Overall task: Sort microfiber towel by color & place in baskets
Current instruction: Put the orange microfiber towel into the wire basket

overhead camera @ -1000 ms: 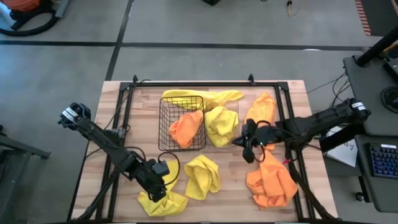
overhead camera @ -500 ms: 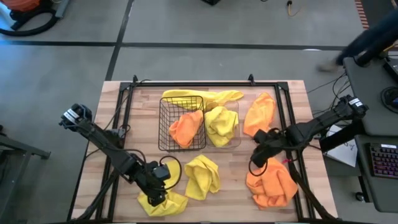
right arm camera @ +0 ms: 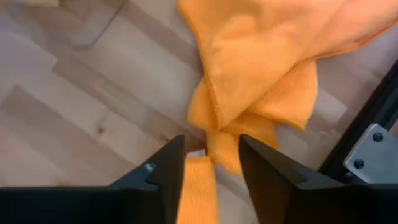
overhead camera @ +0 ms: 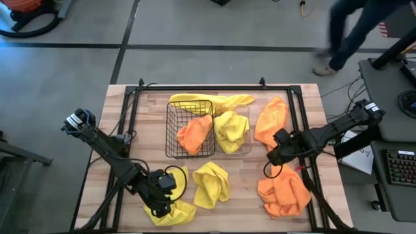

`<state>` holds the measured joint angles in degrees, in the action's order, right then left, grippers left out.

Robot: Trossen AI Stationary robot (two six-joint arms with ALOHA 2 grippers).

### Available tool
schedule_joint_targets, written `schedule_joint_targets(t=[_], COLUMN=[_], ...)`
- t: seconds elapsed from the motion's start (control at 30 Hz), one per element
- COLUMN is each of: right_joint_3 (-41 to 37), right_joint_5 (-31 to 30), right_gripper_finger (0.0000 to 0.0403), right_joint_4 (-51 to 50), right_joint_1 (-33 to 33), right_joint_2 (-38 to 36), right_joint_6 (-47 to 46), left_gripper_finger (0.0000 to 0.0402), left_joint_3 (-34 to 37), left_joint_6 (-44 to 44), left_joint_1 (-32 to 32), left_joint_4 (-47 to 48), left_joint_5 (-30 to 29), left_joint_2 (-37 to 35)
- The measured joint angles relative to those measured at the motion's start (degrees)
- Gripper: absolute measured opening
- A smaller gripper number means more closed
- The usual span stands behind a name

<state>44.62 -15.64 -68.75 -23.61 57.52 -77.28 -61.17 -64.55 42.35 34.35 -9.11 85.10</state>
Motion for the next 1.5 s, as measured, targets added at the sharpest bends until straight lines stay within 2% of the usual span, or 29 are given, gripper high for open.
schedule_joint_targets(t=[0.13, 0.3, 0.6, 0.93, 1.03, 1.1, 1.33, 1.5], right_joint_3=[-0.7, -3.9, -5.0, -9.1, -9.8, -10.3, -12.2, -10.6], right_joint_5=[-2.5, -4.1, -6.2, -0.4, -0.4, -0.4, 1.2, 1.0], right_gripper_finger=[0.0201, 0.0225, 0.0231, 0.0227, 0.0207, 0.0178, 0.0025, 0.0011], right_joint_4=[0.1, 0.7, 3.6, 13.4, 13.9, 14.7, 18.3, 17.5], right_joint_1=[0.0, 0.5, 5.8, 12.8, 13.1, 13.1, 13.0, 13.0], right_joint_2=[0.0, 0.0, 3.8, 9.9, 11.2, 11.7, 12.0, 10.7], right_joint_6=[-1.8, -5.2, -2.7, 7.2, 7.5, 7.5, 10.3, 12.4], left_gripper_finger=[0.0176, 0.0176, 0.0176, 0.0176, 0.0176, 0.0176, 0.0176, 0.0176], left_joint_3=[0.0, 0.0, 0.0, 0.0, 0.0, 0.0, 0.0, 0.0], left_joint_6=[0.0, 0.4, 1.1, 1.1, 1.1, 1.1, 1.1, 2.1], left_joint_1=[0.0, 0.0, 0.0, 0.0, 0.0, 0.0, 0.0, -0.1], left_joint_4=[0.0, 0.0, -0.2, -0.8, -0.9, -0.9, -1.0, -1.1], left_joint_5=[-1.0, -2.8, -6.5, -7.0, -7.0, -7.2, -10.0, -11.9], left_joint_2=[0.0, -0.1, -0.3, -0.9, -0.9, -0.9, -0.9, -0.9])
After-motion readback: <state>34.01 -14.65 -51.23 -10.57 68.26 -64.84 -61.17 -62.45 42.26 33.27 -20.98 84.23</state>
